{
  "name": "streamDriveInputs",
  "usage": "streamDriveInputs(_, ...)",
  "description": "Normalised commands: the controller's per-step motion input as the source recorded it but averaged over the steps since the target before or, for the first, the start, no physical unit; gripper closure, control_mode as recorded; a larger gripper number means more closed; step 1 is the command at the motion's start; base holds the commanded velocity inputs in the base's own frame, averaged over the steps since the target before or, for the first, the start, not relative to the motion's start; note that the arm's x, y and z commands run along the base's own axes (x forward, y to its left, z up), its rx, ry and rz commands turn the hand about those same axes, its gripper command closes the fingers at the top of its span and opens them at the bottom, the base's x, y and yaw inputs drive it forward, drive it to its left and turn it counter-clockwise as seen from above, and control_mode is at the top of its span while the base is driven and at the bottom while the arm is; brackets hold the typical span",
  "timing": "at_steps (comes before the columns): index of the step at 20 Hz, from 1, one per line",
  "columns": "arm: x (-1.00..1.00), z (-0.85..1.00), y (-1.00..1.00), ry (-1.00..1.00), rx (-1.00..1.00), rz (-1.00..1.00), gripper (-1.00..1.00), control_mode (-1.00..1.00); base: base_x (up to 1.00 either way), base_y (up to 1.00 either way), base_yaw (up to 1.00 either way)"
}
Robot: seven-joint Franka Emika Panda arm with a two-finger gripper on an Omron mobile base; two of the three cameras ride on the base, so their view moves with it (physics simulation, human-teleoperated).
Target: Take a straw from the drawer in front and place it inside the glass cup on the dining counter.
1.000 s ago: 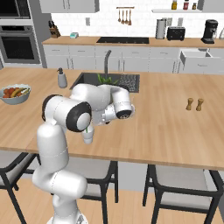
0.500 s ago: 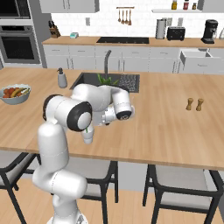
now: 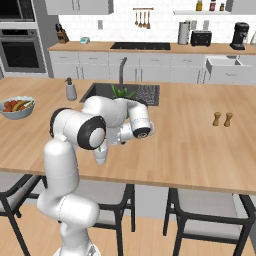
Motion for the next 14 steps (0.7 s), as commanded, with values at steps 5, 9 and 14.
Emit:
streamDriveInputs(5, 0.0, -0.1, 0.0, 0.0, 0.0, 0.0, -1.0, -1.0, 0.0, 0.0, 0.0)
streamDriveInputs(9, 0.0, -0.04, 0.0, 0.0, 0.0, 0.0, -1.0, -1.0, 0.0, 0.0, 0.0)
streamDriveInputs(14, 0.0, -0.1, 0.0, 0.0, 0.0, 0.0, -1.0, -1.0, 0.0, 0.0, 0.0)
